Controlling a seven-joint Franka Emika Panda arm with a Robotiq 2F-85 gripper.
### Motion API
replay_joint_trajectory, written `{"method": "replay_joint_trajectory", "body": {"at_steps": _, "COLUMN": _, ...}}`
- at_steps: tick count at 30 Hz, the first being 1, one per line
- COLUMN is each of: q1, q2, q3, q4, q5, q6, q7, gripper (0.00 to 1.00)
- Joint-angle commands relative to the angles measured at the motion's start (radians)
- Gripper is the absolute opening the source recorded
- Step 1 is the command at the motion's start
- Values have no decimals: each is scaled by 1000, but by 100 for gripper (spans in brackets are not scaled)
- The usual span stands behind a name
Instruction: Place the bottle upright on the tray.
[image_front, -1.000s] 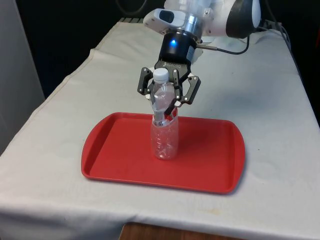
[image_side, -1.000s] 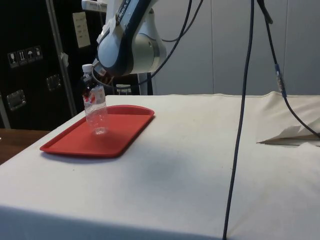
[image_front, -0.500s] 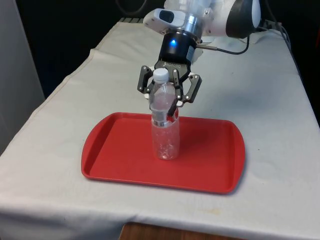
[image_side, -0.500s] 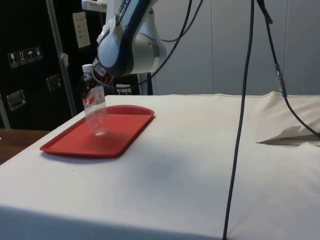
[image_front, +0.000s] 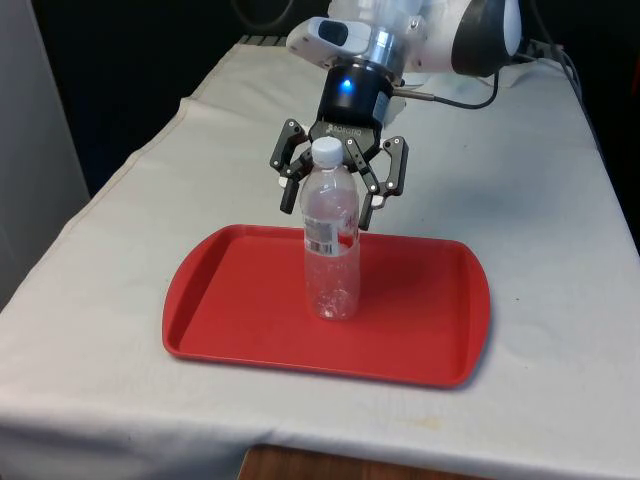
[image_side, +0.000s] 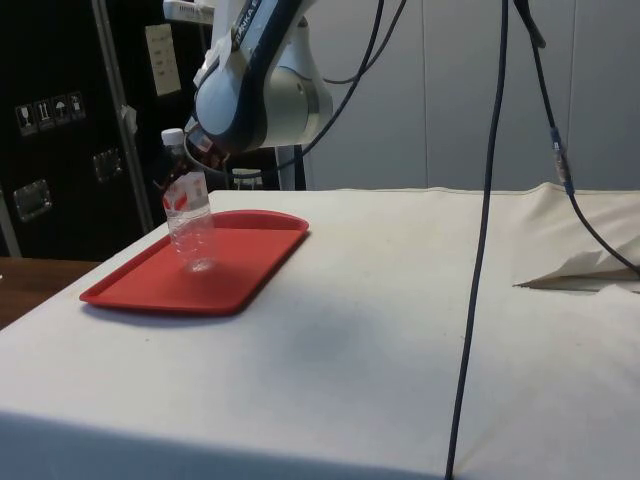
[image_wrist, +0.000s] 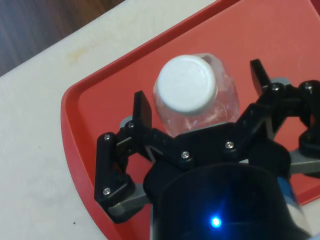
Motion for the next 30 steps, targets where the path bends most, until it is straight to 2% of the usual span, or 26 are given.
{"method": "replay_joint_trajectory", "body": {"at_steps": 1, "q1": 0, "q2": 0, "q3": 0, "q4": 0, "q5": 0, "q6": 0, "q7": 0, "gripper": 100}}
{"method": "replay_joint_trajectory", "body": {"at_steps": 10, "q1": -1, "q2": 2, "q3": 2, "q4": 1, "q5": 0, "q6": 2, "q7": 1, "gripper": 100}}
{"method": "replay_joint_trajectory", "body": {"at_steps": 15, "q1": 6, "q2": -8, "q3": 2, "q4": -22, "q5": 4, "q6": 15, "q7": 4, "gripper": 100}}
{"method": "replay_joint_trajectory", "body": {"at_steps": 16, "q1": 2, "q2": 0, "q3": 1, "q4": -7, "q5": 0, "q6": 3, "q7": 2, "gripper": 100}}
{"method": "replay_joint_trajectory", "body": {"at_steps": 17, "q1": 7, "q2": -11, "q3": 3, "q4": -29, "q5": 4, "q6": 19, "q7": 4, "gripper": 100}}
{"method": "replay_joint_trajectory", "body": {"at_steps": 19, "q1": 9, "q2": -19, "q3": 5, "q4": -46, "q5": 4, "q6": 31, "q7": 6, "gripper": 100}}
{"method": "replay_joint_trajectory", "body": {"at_steps": 23, "q1": 9, "q2": -45, "q3": 13, "q4": -93, "q5": 3, "q6": 60, "q7": 8, "gripper": 100}}
{"method": "replay_joint_trajectory", "body": {"at_steps": 24, "q1": 8, "q2": -35, "q3": 9, "q4": -80, "q5": 0, "q6": 49, "q7": 6, "gripper": 100}}
{"method": "replay_joint_trajectory", "body": {"at_steps": 30, "q1": 10, "q2": -80, "q3": 22, "q4": -157, "q5": 2, "q6": 96, "q7": 10, "gripper": 100}}
